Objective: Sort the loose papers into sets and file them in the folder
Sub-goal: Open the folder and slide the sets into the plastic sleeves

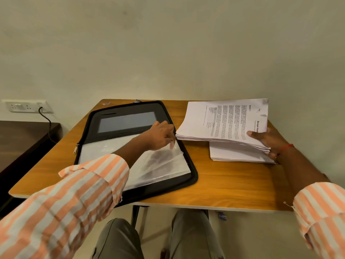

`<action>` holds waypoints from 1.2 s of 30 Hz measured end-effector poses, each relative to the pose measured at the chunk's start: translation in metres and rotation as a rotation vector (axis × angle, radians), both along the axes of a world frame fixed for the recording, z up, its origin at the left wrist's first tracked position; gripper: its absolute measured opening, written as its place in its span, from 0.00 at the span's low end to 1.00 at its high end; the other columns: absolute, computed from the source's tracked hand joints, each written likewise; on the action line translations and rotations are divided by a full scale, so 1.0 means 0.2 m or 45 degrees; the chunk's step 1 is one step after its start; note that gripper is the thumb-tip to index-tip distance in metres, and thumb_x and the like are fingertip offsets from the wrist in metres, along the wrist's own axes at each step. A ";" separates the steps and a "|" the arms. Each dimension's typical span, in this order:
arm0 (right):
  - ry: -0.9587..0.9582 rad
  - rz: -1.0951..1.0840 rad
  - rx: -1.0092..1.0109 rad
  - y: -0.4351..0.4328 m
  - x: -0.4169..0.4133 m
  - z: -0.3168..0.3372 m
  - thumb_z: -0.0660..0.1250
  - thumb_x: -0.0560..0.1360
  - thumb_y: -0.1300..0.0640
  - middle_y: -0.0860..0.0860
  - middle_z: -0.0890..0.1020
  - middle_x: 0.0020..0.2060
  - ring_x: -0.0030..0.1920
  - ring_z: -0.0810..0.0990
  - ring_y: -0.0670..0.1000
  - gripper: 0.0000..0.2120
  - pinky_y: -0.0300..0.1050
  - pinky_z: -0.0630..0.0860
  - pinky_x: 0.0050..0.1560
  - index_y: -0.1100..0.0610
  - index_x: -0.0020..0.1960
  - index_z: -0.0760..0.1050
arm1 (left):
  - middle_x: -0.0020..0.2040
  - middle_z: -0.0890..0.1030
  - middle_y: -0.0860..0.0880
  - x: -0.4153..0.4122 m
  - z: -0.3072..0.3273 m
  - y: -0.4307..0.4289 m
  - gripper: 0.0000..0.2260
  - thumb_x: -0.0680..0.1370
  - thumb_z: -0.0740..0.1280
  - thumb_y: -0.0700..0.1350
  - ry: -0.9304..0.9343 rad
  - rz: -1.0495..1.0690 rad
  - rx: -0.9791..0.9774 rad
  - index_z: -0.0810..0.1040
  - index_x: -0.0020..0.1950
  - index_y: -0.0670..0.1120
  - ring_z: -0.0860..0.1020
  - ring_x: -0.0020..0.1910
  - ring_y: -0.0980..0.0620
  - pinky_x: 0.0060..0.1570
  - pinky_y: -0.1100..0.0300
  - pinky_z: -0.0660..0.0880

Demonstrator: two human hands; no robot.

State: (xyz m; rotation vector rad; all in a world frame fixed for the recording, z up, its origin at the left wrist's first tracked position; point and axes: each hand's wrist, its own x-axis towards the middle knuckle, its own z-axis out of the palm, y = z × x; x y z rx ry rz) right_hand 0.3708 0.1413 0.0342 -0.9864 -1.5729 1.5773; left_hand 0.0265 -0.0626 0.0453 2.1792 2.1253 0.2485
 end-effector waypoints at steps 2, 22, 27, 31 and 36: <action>-0.035 0.023 -0.015 0.03 0.00 -0.03 0.72 0.72 0.66 0.59 0.79 0.65 0.59 0.82 0.55 0.25 0.50 0.78 0.60 0.62 0.68 0.74 | 0.52 0.69 0.52 0.01 0.01 0.01 0.12 0.84 0.60 0.44 -0.028 0.028 -0.030 0.83 0.60 0.48 0.64 0.55 0.53 0.59 0.54 0.58; -0.460 0.196 0.148 0.00 0.01 0.03 0.69 0.77 0.66 0.53 0.78 0.60 0.48 0.79 0.45 0.20 0.33 0.77 0.36 0.60 0.68 0.73 | 0.51 0.78 0.54 0.05 0.01 -0.04 0.11 0.76 0.67 0.38 -0.086 -0.062 -0.047 0.78 0.55 0.51 0.70 0.52 0.56 0.62 0.50 0.64; -0.537 0.295 0.183 -0.01 0.01 0.02 0.71 0.76 0.63 0.49 0.79 0.61 0.51 0.79 0.43 0.20 0.36 0.75 0.44 0.56 0.67 0.74 | 0.48 0.76 0.59 0.06 0.01 -0.02 0.10 0.78 0.67 0.40 -0.133 -0.073 -0.058 0.77 0.53 0.54 0.71 0.52 0.57 0.61 0.52 0.63; -0.500 0.340 0.126 -0.01 0.01 0.00 0.73 0.74 0.63 0.49 0.81 0.61 0.54 0.82 0.49 0.21 0.41 0.79 0.50 0.58 0.66 0.76 | 0.51 0.76 0.58 0.05 -0.01 -0.01 0.18 0.73 0.65 0.33 -0.017 -0.051 -0.087 0.78 0.53 0.55 0.70 0.53 0.56 0.59 0.53 0.63; -0.266 0.349 -0.089 -0.05 0.00 -0.01 0.72 0.73 0.62 0.56 0.84 0.58 0.55 0.85 0.56 0.20 0.49 0.84 0.47 0.58 0.65 0.77 | 0.63 0.74 0.54 -0.08 -0.03 0.03 0.14 0.77 0.66 0.40 0.215 0.002 -0.072 0.78 0.58 0.56 0.68 0.62 0.52 0.61 0.52 0.63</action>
